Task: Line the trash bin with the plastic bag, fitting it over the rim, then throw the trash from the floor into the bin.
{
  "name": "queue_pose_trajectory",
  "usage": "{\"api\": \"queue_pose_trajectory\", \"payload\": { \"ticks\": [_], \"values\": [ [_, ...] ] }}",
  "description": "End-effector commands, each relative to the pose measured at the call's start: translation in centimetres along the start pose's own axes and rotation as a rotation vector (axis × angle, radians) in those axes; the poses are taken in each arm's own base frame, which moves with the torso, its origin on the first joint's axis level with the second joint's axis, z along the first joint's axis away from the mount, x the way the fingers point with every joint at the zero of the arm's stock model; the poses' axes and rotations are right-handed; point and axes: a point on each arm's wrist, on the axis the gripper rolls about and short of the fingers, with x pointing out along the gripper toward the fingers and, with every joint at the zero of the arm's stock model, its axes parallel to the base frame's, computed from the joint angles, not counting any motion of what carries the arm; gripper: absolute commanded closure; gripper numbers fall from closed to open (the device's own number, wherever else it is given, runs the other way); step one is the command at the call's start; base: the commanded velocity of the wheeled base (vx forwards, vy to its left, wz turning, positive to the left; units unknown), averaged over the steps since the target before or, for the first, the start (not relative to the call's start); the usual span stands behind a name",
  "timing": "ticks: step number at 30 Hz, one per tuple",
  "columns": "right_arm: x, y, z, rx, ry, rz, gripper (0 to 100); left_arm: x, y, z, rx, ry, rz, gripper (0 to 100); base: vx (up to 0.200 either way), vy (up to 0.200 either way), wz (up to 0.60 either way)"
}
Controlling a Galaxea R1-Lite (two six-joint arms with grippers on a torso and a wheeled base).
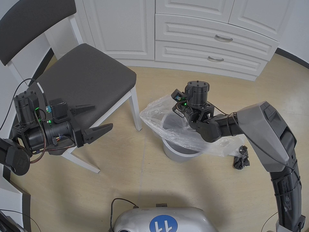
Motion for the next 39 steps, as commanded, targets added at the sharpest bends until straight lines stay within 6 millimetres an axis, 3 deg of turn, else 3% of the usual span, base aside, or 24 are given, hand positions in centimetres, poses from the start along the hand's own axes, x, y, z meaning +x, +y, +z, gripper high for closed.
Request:
{"api": "queue_pose_trajectory", "payload": {
  "ticks": [1,11,20,30,31,35,39],
  "values": [
    [3.1,2.6,-1.3,0.033,0.010,-0.067,100,0.1,0.0,-0.2,-0.002,0.004,-0.004,0,0.000,0.000,0.00],
    [3.2,4.2,-2.0,0.045,0.017,-0.054,100,0.1,-0.1,-0.2,-0.003,0.007,-0.006,0,0.000,0.000,0.00],
    [3.0,3.0,-1.1,0.075,-0.033,-0.109,100,0.3,-0.1,-0.4,-0.006,0.012,-0.010,0,0.000,0.000,0.00],
    [3.1,3.2,-1.2,0.065,-0.034,-0.120,100,0.0,-0.4,-0.3,0.001,0.009,-0.012,0,0.000,0.000,0.00],
    [3.1,3.1,-1.1,0.067,-0.036,-0.122,0,0.0,-0.4,-0.4,-0.001,0.012,-0.013,0,0.000,0.000,0.00],
    [2.9,2.9,-0.6,0.086,-0.066,-0.142,0,0.0,-0.4,-0.5,0.000,0.013,-0.013,0,0.000,0.000,0.00],
    [1.7,0.4,0.9,0.067,-0.077,-0.161,0,0.1,-0.6,-0.6,-0.003,0.017,-0.020,0,0.000,0.000,0.00]
  ]
}}
